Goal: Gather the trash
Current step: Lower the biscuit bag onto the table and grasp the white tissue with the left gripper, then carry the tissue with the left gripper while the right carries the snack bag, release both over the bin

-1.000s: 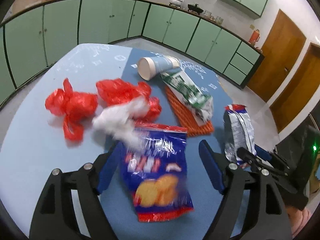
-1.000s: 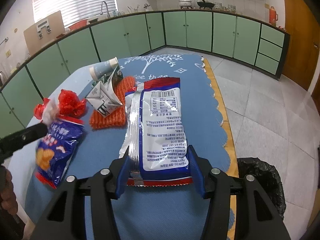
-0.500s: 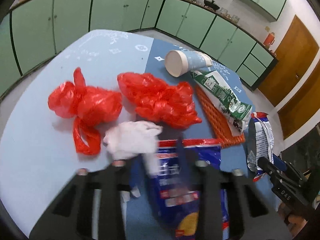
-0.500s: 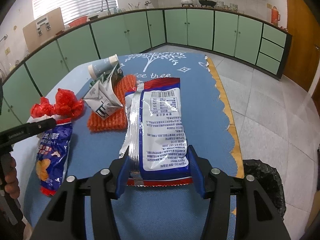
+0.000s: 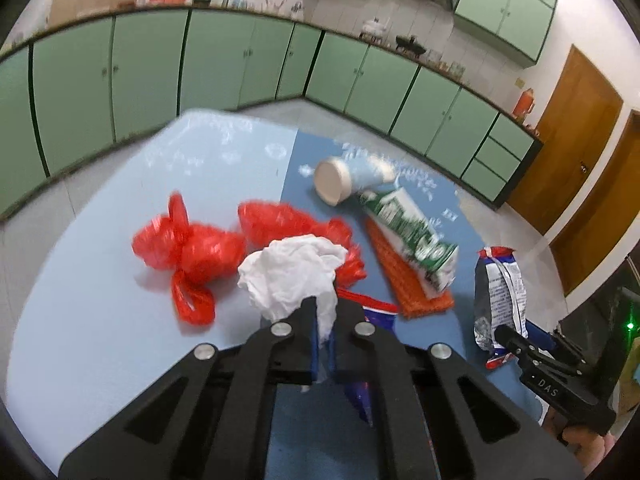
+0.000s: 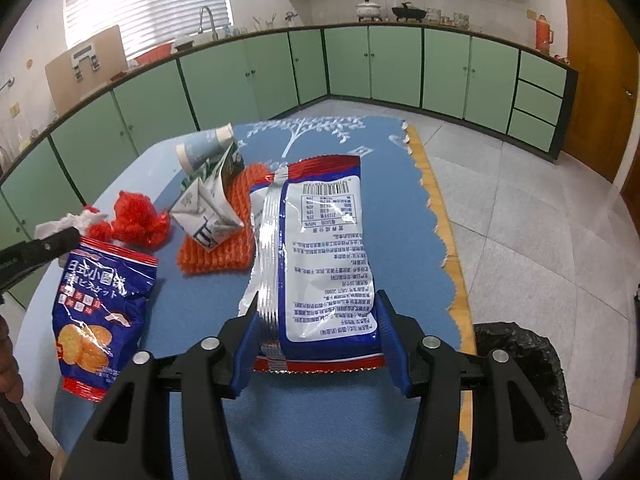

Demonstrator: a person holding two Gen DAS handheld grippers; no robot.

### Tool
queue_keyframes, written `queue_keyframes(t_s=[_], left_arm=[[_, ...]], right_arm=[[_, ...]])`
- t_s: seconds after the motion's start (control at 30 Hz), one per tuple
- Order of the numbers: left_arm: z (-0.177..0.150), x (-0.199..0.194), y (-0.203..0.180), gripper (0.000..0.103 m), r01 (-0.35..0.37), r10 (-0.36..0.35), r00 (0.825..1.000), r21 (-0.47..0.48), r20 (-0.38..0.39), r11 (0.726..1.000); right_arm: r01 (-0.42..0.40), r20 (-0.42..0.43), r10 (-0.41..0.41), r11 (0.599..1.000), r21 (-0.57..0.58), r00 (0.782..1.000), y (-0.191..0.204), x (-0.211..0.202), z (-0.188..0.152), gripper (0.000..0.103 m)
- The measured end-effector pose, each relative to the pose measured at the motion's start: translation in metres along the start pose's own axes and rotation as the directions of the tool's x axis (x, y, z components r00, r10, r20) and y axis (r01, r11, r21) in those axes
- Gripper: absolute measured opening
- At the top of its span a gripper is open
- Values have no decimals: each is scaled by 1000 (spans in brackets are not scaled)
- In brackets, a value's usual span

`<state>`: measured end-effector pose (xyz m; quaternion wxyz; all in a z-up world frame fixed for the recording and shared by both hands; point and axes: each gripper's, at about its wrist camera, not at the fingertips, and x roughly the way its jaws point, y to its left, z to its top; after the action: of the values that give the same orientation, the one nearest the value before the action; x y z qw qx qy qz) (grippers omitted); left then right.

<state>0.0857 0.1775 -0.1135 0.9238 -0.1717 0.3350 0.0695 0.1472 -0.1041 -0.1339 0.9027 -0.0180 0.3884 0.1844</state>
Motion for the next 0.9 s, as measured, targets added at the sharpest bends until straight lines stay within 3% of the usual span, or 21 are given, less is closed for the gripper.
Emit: queue_keyframes(t_s=[0.13,0.43,0.5,0.53,0.57,0.9], left_arm=[[7,-5,-5,3,90,-90,996,0,-13,996],[0,5,-11,6,90,-89,995,13,-54,996],[-3,10,-8,17,75,-75,994,6,-76,997],[-5,12,-5,35,63,-62,994,6,-85,998],[-8,12,-2,42,42,-41,996,9,-84,999],[-21,20,28,57,-64,66,991,18,-117,998]], right_arm=[[0,13,0,1000,9,1000,-4,-6,2,53],[-7,14,7,1000,4,1000,-2,-9,1,53],[-4,11,4,1000,3,1000,-2,-9,0,53],[-3,9,3,1000,2,1000,-2,-8,0,53],[-2,7,2,1000,2,1000,-2,-8,0,53],[2,-13,-2,1000,-18,1000,5,-1,-3,53]])
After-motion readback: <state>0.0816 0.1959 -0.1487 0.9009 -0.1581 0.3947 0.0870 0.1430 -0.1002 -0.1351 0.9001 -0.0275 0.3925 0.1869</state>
